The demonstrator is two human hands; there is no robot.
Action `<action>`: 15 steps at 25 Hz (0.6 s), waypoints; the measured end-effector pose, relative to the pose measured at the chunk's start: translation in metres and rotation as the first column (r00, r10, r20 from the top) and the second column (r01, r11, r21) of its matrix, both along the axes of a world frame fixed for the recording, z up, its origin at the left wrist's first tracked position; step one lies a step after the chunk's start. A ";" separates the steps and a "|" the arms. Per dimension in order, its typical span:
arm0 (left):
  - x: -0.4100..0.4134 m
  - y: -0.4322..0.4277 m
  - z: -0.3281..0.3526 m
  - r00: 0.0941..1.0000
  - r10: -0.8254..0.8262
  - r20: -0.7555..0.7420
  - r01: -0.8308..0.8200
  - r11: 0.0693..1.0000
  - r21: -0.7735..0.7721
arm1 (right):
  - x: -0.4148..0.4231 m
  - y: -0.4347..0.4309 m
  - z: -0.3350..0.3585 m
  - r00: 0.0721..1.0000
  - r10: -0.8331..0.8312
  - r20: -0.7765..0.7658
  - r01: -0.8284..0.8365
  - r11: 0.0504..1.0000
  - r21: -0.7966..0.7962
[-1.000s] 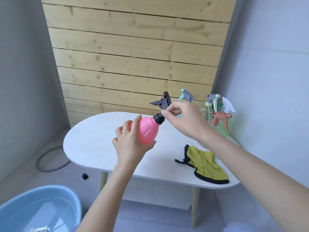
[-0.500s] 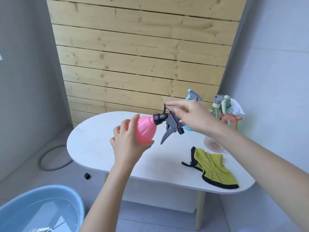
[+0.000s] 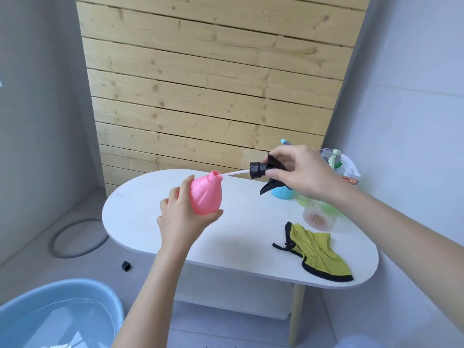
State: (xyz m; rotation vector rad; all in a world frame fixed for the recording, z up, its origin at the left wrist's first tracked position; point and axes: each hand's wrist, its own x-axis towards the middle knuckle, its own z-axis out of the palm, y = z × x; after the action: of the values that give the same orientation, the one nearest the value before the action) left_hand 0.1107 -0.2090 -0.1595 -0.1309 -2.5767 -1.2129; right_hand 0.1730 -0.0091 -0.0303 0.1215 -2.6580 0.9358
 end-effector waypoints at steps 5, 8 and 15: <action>-0.007 -0.027 -0.008 0.990 0.008 0.139 -0.029 0.989 0.147 | 0.008 0.008 0.009 0.998 -0.063 0.004 0.063 0.992 -0.112; -0.010 -0.039 -0.008 0.985 -0.008 0.173 -0.039 0.963 0.265 | -0.005 0.003 -0.001 0.995 -0.096 0.035 0.101 0.966 -0.236; -0.011 -0.068 -0.011 0.984 0.035 0.174 -0.097 0.928 0.359 | -0.085 -0.050 -0.094 0.925 0.003 0.381 0.267 0.707 -0.654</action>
State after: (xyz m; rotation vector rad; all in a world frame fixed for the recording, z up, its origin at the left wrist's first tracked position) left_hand 0.0996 -0.2768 -0.1702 0.1408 -2.4083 -1.7157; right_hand 0.0875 -0.0591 -0.1242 -0.4609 -2.3363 1.9953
